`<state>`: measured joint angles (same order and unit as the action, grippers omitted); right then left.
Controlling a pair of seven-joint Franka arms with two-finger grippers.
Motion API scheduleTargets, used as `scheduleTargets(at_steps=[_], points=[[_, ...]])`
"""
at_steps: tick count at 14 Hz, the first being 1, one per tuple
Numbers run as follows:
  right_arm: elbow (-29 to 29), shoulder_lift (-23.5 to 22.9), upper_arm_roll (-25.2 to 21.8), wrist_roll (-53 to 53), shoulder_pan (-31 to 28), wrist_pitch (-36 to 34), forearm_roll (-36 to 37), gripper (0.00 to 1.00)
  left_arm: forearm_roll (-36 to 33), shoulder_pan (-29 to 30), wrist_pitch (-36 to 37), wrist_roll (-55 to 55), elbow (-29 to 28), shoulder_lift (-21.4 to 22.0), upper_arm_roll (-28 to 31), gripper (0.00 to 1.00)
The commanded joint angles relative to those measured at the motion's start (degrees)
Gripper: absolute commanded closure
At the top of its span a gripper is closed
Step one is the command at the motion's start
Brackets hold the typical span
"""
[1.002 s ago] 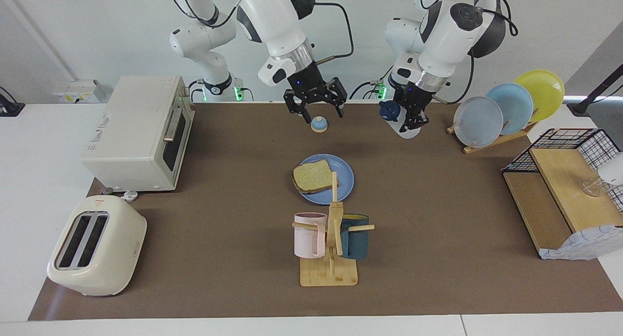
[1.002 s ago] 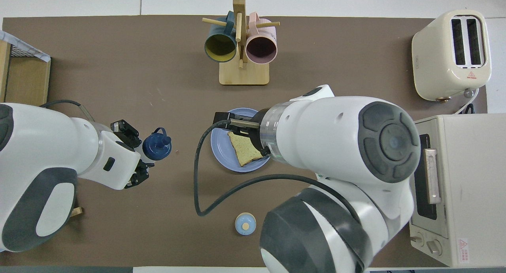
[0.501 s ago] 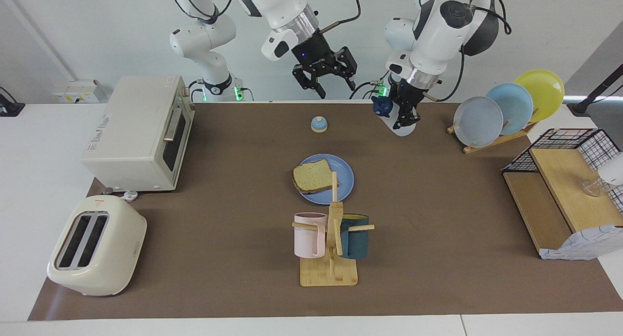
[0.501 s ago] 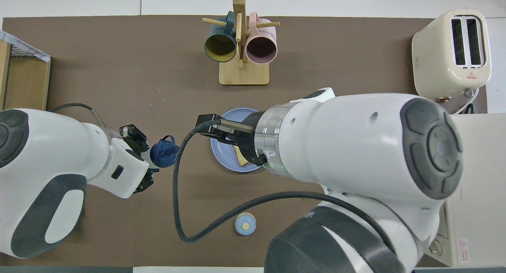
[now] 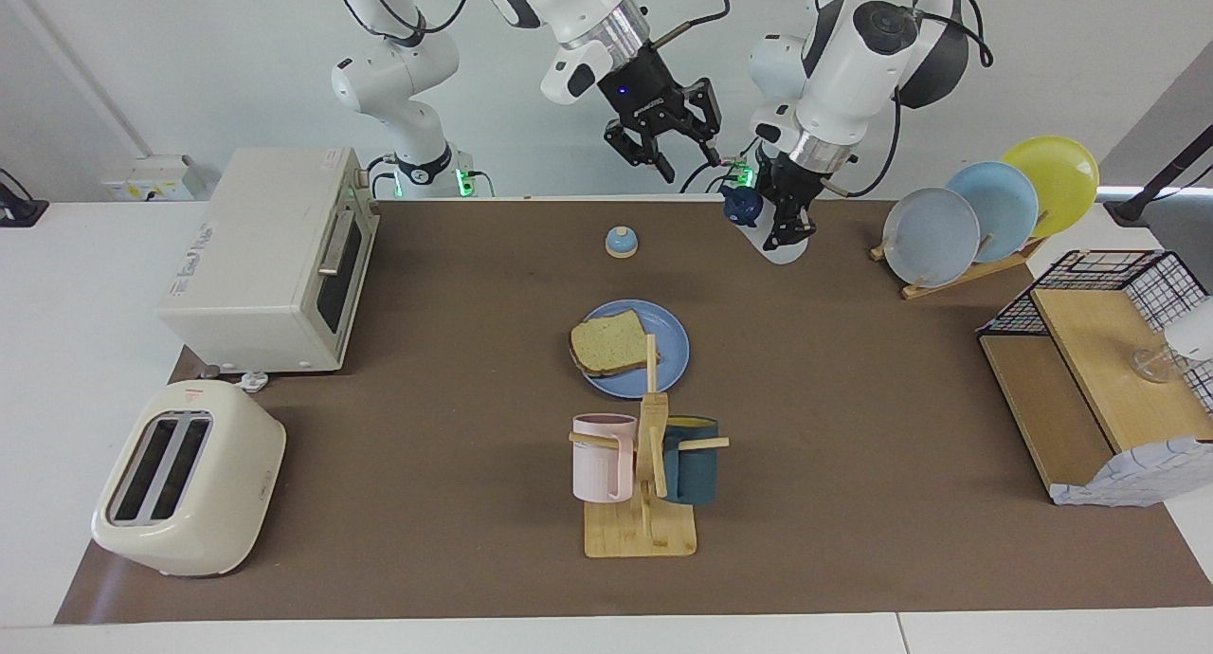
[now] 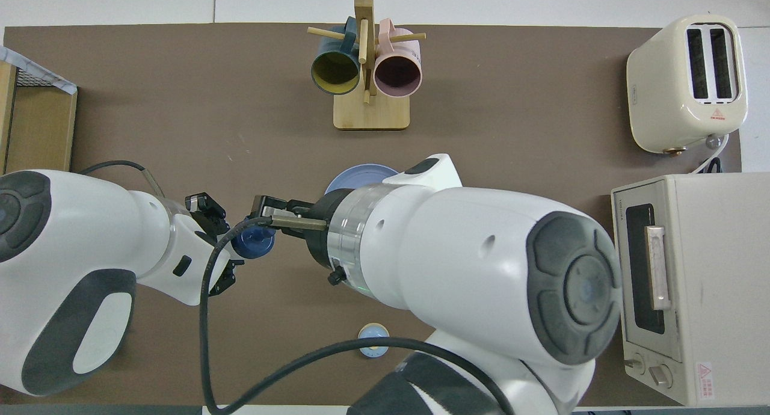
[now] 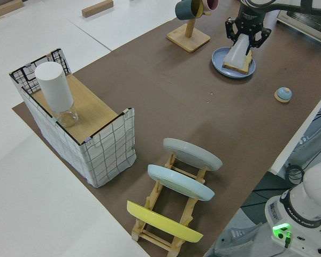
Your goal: Put bread on plate and add seasoning
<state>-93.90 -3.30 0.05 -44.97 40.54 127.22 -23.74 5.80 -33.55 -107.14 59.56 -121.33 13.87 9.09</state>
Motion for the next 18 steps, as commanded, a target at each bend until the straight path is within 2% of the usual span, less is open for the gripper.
scheduleTargets(at_steps=[1, 6, 12, 18], points=[[-0.23, -1.36, -0.05, -0.38, 1.46, 2.06, -0.17, 0.53, 0.09, -0.64, 0.44, 0.11, -1.98, 2.39, 0.23, 1.00], [-0.84, -1.71, -0.05, -0.38, 1.83, 2.24, -0.17, 0.56, 0.70, -0.64, 0.35, -0.33, -1.98, 2.57, 0.23, 1.00], [-2.24, -1.27, -0.05, -0.38, 1.83, 2.15, -0.17, 0.66, 1.84, -0.73, 0.17, -1.03, -1.98, 2.48, 0.23, 1.00], [-2.34, -1.54, 0.04, -0.56, 1.92, 2.24, -0.17, 0.68, 2.46, -0.73, 0.00, -1.82, -1.98, 2.48, 0.23, 1.00]])
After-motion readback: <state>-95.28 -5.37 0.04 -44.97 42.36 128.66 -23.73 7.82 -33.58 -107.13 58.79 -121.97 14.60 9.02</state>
